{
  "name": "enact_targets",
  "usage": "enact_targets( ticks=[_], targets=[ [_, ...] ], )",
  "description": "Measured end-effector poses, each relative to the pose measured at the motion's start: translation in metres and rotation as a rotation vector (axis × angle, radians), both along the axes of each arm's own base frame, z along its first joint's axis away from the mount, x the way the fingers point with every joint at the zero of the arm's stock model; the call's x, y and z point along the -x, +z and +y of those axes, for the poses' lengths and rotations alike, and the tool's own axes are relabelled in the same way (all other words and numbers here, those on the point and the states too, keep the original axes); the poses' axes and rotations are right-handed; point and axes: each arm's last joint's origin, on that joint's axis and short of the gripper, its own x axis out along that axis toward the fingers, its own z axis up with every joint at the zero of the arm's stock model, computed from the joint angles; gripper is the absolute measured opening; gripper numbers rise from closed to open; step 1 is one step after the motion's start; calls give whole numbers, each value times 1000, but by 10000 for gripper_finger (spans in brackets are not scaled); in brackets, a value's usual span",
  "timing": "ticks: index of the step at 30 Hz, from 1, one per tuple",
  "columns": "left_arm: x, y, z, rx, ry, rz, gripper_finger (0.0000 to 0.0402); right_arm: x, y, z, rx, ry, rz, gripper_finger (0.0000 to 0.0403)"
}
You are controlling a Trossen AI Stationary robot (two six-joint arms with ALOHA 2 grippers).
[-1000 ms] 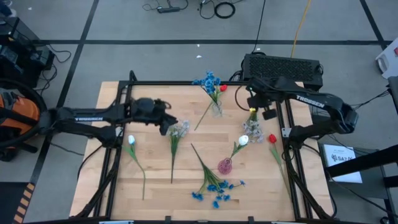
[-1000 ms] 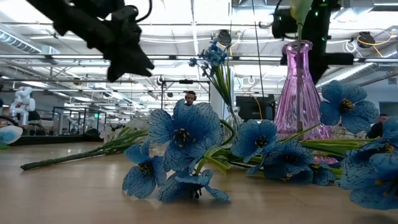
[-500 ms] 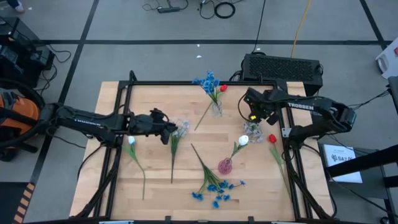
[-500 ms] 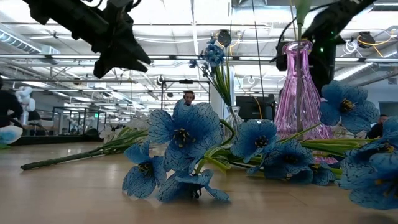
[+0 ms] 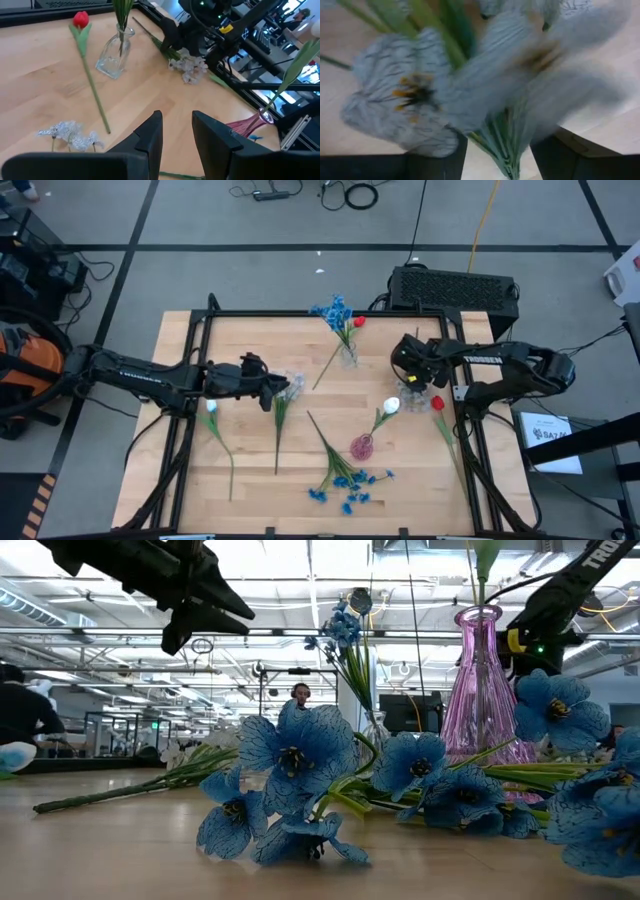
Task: Sort flowers into vase by color
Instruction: Put the right white flowers into the violet transparent vase
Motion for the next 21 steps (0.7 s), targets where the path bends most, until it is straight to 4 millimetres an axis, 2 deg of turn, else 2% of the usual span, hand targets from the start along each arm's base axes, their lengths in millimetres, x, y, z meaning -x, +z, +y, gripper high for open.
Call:
enact_targets(
  ticks=[6, 11, 14, 17, 21],
  targets=[
    [0, 1, 0, 1, 0, -10, 111, -5, -9, 6, -15, 0, 47, 131],
    [0, 1, 0, 0, 0, -8, 111, -9, -10, 12, -32, -224, -9, 33],
    [0, 1, 0, -4, -2, -6, 111, -11, -5, 11, -57, -400, -80, 13],
    [0, 0, 0, -4, -2, -5, 111, -15, 6, 11, -125, -629, -227, 17],
    [0, 0, 0, 0, -12, -5, 111, -26, 45, 9, -264, -872, -571, 6]
  ],
)
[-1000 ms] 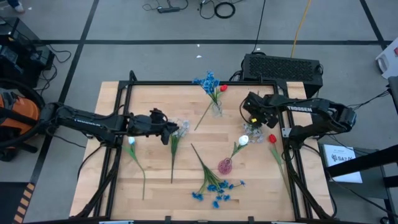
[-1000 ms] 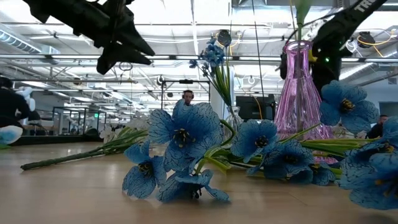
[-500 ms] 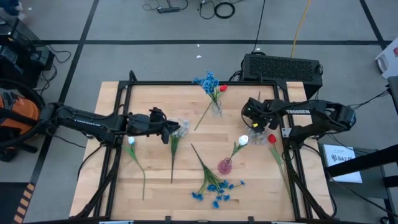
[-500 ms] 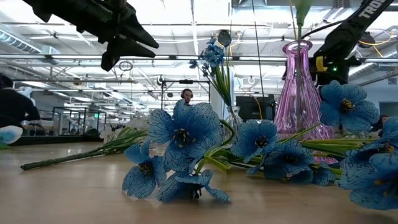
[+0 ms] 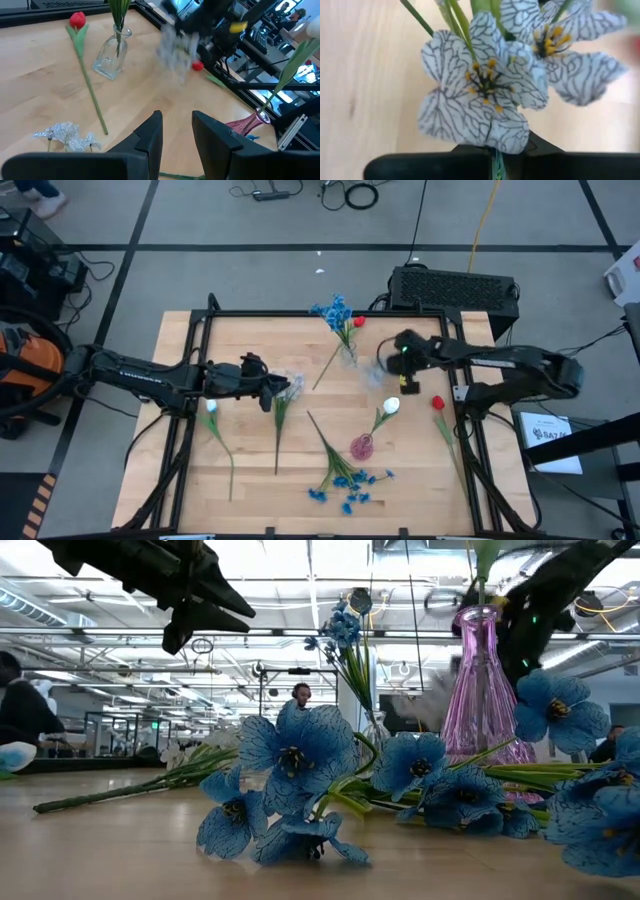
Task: Sort flowers into vase by color
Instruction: Put the right white flowers into the violet transparent vase
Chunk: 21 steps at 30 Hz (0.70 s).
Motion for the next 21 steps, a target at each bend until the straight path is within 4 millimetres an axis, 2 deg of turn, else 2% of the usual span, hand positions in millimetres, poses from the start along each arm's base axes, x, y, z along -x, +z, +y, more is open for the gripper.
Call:
enact_targets(
  ticks=[4, 9, 12, 16, 19, 21],
  targets=[
    [0, 0, -1, 8, -22, 0, 111, 0, 51, 1, -6, -263, -347, 5],
    [0, 0, -1, 16, -50, 0, 111, 26, 113, 12, -107, -579, -752, 5],
    [0, 0, -2, 17, -53, 3, 111, 46, 147, 27, -181, -641, -950, 3],
    [0, -1, -2, -12, -95, 15, 111, 65, 182, 50, -233, -654, -1049, 2],
    [0, -1, -3, -60, -141, 25, 111, 68, 206, 66, -231, -629, -1105, 1],
    [0, -1, -4, -73, -167, 28, 111, 60, 222, 75, -207, -621, -1165, 1]
  ],
)
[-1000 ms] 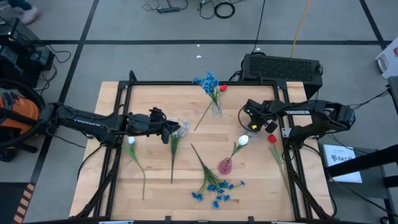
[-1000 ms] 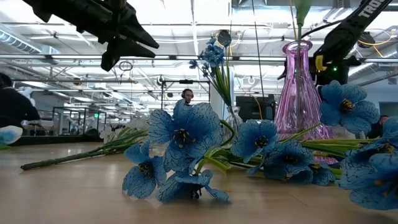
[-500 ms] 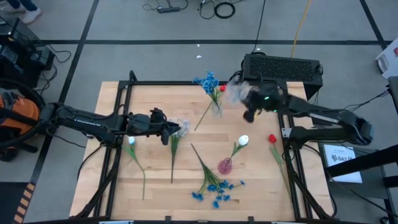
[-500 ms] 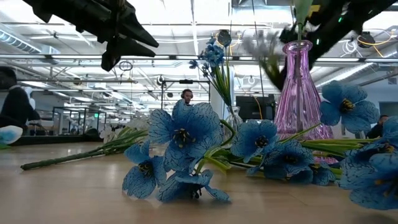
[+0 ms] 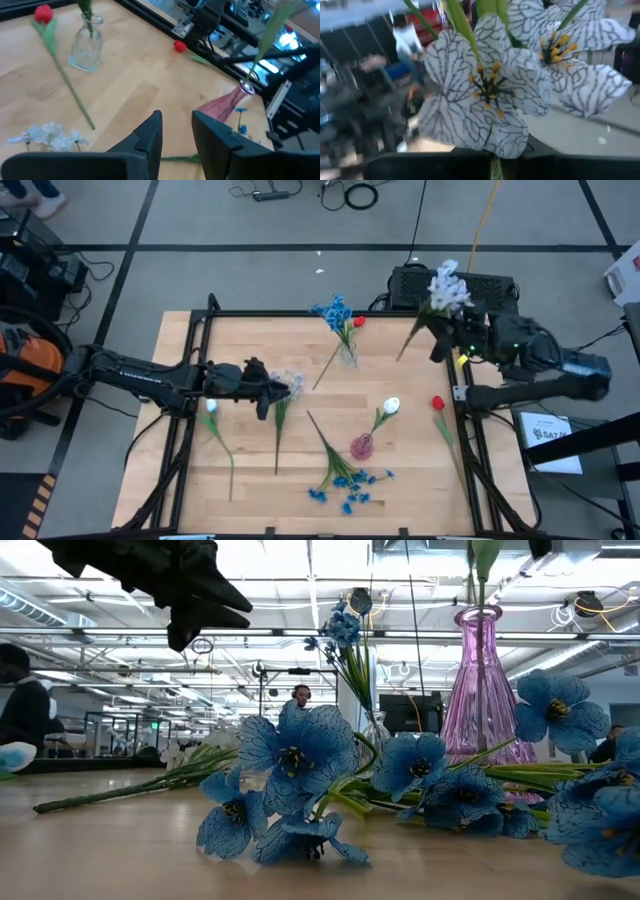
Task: Sort flowers into vase by color
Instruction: Put the right white flowers into the violet transparent vase
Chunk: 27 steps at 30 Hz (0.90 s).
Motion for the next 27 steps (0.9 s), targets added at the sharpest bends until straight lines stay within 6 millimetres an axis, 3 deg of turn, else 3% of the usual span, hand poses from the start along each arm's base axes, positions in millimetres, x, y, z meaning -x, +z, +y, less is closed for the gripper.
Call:
enact_targets(
  ticks=[7, 15, 18, 23, 27],
  targets=[
    [0, 0, 0, 0, -18, 3, 111, -63, 40, 40, 148, 28, -23, 1],
    [1, -3, 0, 0, -24, 36, 111, -118, 74, 90, 141, 74, -38, 0],
    [3, -8, 0, -1, -23, 89, 111, -128, 70, 114, 118, 66, -35, 0],
    [5, -11, 0, -3, -22, 132, 111, -118, 54, 152, 18, -37, -56, 0],
    [5, -11, 0, -3, -22, 124, 111, -126, 35, 183, -10, -26, -62, 0]
  ],
)
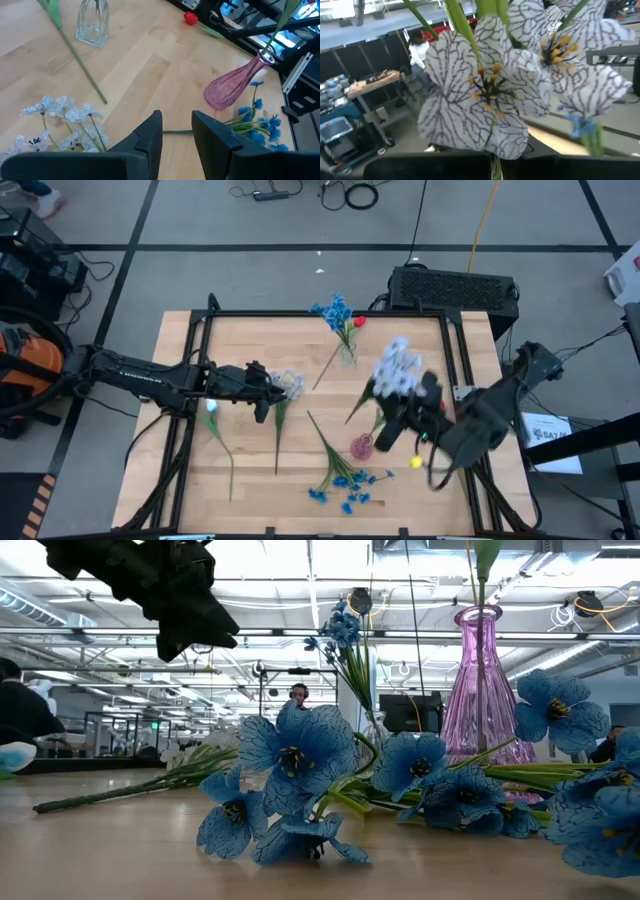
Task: Sort flowers into vase by color
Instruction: Put the right white flowers into the violet transparent vase
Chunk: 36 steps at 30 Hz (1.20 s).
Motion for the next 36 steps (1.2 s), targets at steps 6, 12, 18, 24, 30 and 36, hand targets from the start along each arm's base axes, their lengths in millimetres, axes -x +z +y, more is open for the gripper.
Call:
enact_targets(
  ticks=[6, 12, 18, 24, 30, 36],
  targets=[
    [0, 0, 0, 3, 1, -1, 111, -5, -21, 32, -31, 6, -23, 0],
    [0, 0, -1, 12, -16, -1, 111, -6, -38, 54, 24, 8, 12, 0],
    [0, 0, -1, 14, -20, 0, 111, -9, -62, 68, 68, 3, 59, 0],
    [0, 0, -1, 14, -20, 0, 111, -4, -83, 62, 36, -15, 79, 0],
    [0, 0, -1, 13, -20, 0, 111, 6, -94, 52, -18, -17, 122, 0],
    [0, 0, -1, 11, -21, 0, 111, 12, -98, 46, -25, -26, 159, 0]
  ],
)
